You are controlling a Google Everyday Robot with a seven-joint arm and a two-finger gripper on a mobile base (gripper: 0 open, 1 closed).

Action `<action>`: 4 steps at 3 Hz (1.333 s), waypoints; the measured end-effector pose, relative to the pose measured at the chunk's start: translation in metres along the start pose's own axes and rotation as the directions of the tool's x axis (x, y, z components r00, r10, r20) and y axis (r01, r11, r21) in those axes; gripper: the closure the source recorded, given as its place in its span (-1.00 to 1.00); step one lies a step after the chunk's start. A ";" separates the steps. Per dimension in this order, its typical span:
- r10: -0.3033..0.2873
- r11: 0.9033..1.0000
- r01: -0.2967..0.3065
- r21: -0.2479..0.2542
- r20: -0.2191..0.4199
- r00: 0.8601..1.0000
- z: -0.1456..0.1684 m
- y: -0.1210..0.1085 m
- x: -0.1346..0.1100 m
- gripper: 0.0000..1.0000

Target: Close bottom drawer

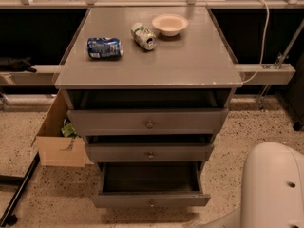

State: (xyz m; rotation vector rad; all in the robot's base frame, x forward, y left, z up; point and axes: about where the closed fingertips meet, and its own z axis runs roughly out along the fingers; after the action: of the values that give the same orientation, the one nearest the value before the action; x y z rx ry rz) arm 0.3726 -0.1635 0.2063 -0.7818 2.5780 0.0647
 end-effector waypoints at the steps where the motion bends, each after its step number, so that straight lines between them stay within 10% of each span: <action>1: 0.001 0.999 -0.001 -0.040 -0.015 1.000 0.024 0.011 -0.004 1.00; 4: -0.082 0.995 0.079 -0.067 -0.032 0.996 0.037 0.008 -0.011 1.00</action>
Offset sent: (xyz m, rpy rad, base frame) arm 0.0065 0.0151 -0.0203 0.0212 0.0321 0.0145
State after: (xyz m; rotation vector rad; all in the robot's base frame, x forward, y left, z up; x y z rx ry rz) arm 0.3909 -0.1449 0.1773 -0.9179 2.5853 0.1124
